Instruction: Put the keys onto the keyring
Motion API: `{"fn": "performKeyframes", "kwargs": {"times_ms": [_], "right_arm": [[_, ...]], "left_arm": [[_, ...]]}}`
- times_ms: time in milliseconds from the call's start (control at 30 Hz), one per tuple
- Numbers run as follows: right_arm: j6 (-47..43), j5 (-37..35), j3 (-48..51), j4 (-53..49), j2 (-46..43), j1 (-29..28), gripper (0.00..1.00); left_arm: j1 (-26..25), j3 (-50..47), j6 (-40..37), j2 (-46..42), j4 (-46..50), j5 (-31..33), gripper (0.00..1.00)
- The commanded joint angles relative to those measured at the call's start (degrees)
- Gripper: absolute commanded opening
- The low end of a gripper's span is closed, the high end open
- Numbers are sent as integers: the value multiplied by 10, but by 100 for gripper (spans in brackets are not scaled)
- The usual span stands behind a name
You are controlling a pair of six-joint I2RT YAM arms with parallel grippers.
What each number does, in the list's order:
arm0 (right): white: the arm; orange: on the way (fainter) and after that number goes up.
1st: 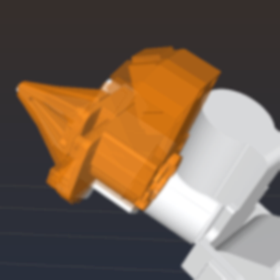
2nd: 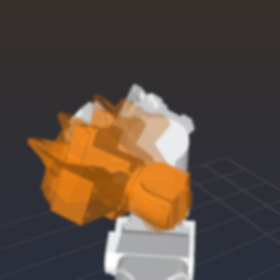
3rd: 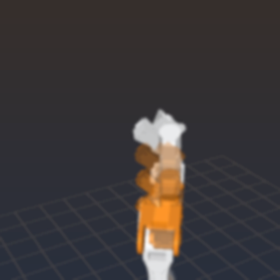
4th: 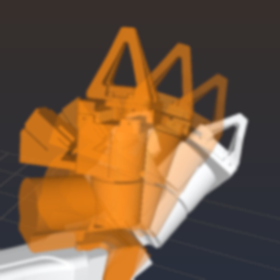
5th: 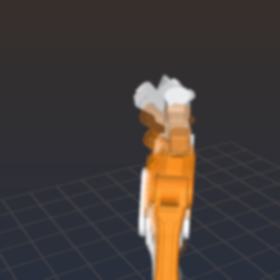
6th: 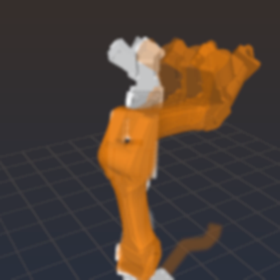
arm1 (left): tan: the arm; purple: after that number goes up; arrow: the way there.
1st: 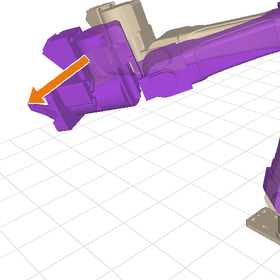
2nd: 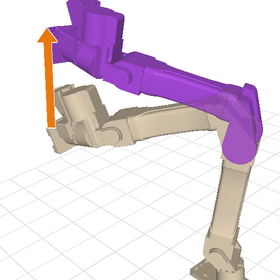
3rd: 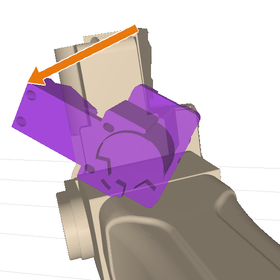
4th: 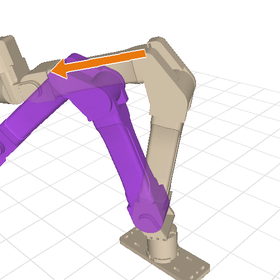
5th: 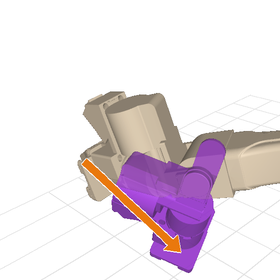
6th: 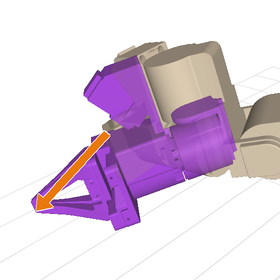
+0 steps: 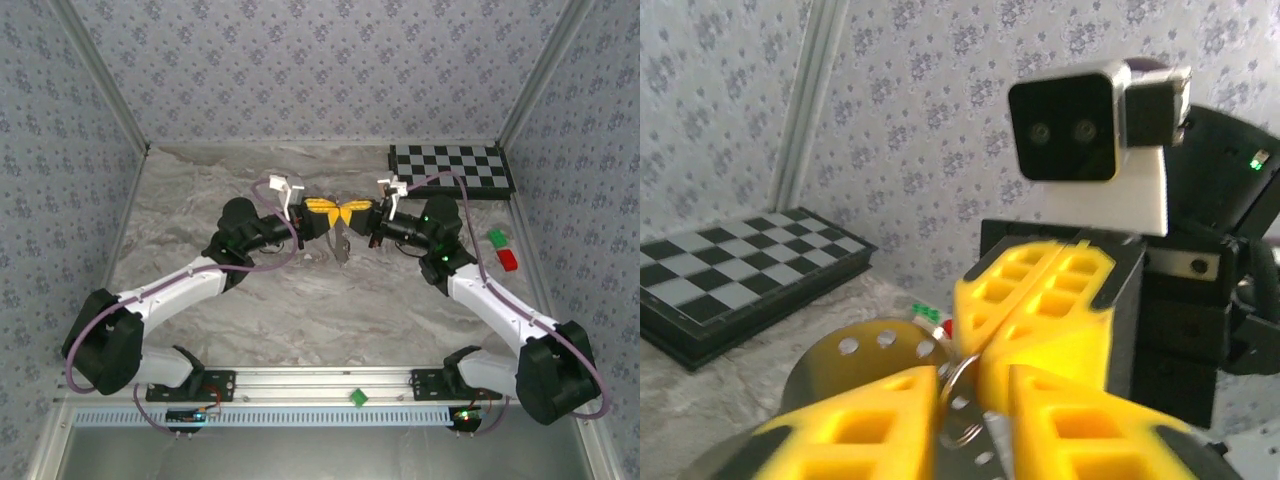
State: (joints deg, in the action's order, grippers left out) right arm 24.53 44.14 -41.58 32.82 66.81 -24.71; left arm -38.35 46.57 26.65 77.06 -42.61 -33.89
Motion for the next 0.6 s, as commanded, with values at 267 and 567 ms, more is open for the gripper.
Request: {"fn": "performKeyframes", "kwargs": {"times_ms": [267,567], "right_arm": [[-244,-171,-127,-396,-17,-78,0],[-314,-346,-231,-581,51,-137,0]], "left_arm": [[33,0,-32,-34,45,-26,39],[51,-40,-87,-96,122,-24,37]]}}
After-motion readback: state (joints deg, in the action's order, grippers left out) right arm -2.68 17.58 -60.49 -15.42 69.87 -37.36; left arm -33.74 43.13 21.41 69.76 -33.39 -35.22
